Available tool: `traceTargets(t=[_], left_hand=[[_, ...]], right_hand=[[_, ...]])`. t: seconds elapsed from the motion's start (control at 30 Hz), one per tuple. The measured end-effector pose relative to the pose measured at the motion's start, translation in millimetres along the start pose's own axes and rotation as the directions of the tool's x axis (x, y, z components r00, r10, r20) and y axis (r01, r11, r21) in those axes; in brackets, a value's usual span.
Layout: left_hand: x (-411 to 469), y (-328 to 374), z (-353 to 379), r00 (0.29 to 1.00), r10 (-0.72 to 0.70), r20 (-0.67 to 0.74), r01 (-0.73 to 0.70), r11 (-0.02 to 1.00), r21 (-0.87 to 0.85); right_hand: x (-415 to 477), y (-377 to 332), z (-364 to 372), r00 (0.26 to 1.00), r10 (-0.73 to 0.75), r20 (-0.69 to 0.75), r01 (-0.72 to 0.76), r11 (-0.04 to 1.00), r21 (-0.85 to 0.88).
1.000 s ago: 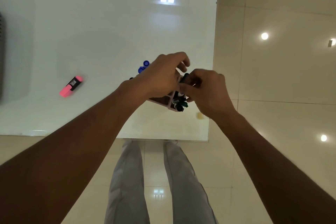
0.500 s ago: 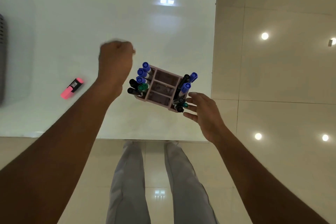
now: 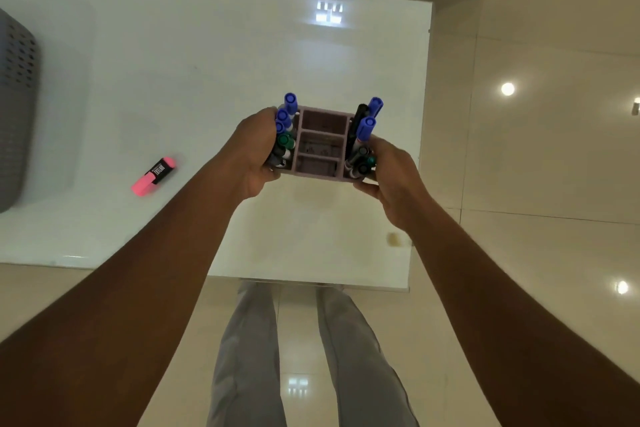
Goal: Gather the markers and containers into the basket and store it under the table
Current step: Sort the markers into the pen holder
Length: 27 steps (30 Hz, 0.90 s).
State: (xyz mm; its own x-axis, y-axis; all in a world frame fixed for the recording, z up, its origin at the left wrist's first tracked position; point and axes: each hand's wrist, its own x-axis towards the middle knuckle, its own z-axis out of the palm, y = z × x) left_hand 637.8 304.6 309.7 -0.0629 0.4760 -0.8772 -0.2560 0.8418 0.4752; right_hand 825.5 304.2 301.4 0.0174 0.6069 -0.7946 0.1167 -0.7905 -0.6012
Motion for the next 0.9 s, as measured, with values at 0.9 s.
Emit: traceTargets(t=[0.9], left_hand=[[23.6,-94.9,-199.3,0.746,0.61,-0.267,-0.094,0.494,0.864]], right_hand=[[-0.7,64.2,222.3,0.962,-0.247,0.115,0.27,0.921,-0.282]])
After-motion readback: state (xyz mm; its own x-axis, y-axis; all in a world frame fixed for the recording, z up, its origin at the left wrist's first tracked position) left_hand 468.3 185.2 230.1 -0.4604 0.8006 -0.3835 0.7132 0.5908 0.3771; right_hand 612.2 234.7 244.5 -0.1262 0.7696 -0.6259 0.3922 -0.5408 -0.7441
